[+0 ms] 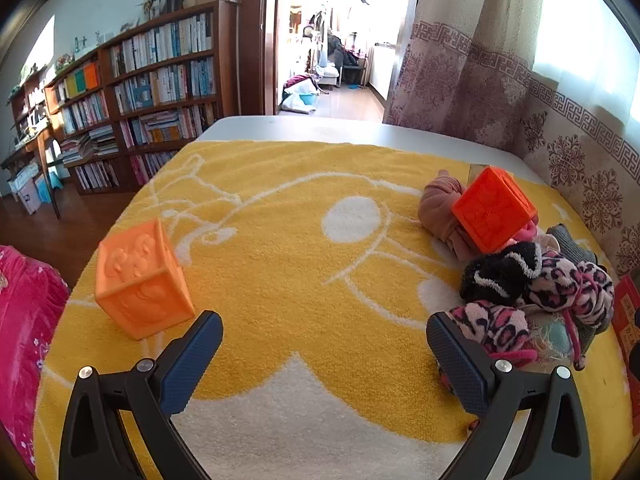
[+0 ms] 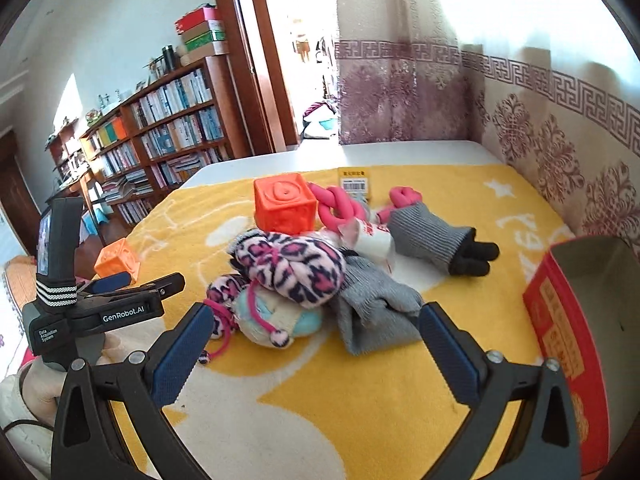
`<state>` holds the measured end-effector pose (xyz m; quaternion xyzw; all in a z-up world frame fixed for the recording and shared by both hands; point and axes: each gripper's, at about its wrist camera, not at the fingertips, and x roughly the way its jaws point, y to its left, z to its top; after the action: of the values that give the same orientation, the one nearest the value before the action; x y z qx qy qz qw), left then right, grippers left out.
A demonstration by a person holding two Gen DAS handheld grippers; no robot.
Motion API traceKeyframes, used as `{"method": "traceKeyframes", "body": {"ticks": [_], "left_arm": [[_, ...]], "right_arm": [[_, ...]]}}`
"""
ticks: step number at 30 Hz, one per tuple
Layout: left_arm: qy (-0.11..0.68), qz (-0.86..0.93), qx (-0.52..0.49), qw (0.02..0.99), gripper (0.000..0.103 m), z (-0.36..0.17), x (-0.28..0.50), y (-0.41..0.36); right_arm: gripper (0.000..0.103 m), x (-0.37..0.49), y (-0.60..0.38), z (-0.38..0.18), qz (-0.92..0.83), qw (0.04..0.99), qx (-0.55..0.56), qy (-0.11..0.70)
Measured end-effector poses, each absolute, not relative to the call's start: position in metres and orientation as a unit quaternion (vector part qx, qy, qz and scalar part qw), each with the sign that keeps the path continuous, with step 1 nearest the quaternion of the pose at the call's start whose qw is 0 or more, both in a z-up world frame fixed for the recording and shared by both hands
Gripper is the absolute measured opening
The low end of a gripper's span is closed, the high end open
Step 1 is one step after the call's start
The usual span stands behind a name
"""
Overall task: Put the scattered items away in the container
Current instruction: 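Move left tool to the orange embossed cube while right tool reaches the leopard-print plush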
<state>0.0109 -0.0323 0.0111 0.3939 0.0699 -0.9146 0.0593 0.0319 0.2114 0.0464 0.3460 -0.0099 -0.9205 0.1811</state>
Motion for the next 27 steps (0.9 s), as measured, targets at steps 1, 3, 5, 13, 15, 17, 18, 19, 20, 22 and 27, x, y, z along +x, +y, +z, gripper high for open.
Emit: {"method": "traceKeyframes", "body": {"ticks": [1,3,5,13,15,17,18,19,20,22,27], "left_arm": [[0.07,-0.916,0.39,0.064,0.103,0.013,0.011,-0.034],[0.074,-0.916,0.387,0.07,0.103,0.015,0.012,-0.038],[0.081,-0.916,0.387,0.072,0.103,0.016,0.012,-0.042],[0.091,-0.914,0.382,0.097,0.103,0.018,0.013,-0.051],[0.098,-0.913,0.38,0.106,0.103,0.018,0.013,-0.057],[0.109,-0.911,0.378,0.119,0.103,0.018,0.013,-0.065],[0.116,-0.91,0.377,0.126,0.103,0.018,0.013,-0.07],[0.123,-0.908,0.377,0.133,0.103,0.017,0.013,-0.075],[0.129,-0.907,0.376,0.141,0.103,0.017,0.013,-0.081],[0.143,-0.903,0.374,0.156,0.103,0.015,0.014,-0.092],[0.142,-0.897,0.378,0.181,0.103,0.011,0.011,-0.102]], "right_arm": [[0.103,0.028,0.206,0.046,-0.92,0.185,0.345,-0.003],[0.103,0.019,0.199,0.044,-0.917,0.193,0.349,0.003],[0.103,0.008,0.194,0.04,-0.911,0.201,0.359,-0.005],[0.096,-0.024,0.18,0.019,-0.897,0.21,0.388,0.002],[0.084,-0.026,0.177,0.01,-0.896,0.204,0.395,0.014],[0.07,-0.025,0.175,0.007,-0.899,0.193,0.392,0.029],[0.064,-0.024,0.176,0.007,-0.902,0.185,0.387,0.034],[0.06,-0.023,0.177,0.007,-0.905,0.179,0.384,0.036],[0.057,-0.024,0.178,0.008,-0.906,0.176,0.382,0.033],[0.056,-0.024,0.183,0.009,-0.908,0.175,0.379,0.021],[0.056,-0.019,0.189,0.015,-0.918,0.165,0.361,0.014]]}}
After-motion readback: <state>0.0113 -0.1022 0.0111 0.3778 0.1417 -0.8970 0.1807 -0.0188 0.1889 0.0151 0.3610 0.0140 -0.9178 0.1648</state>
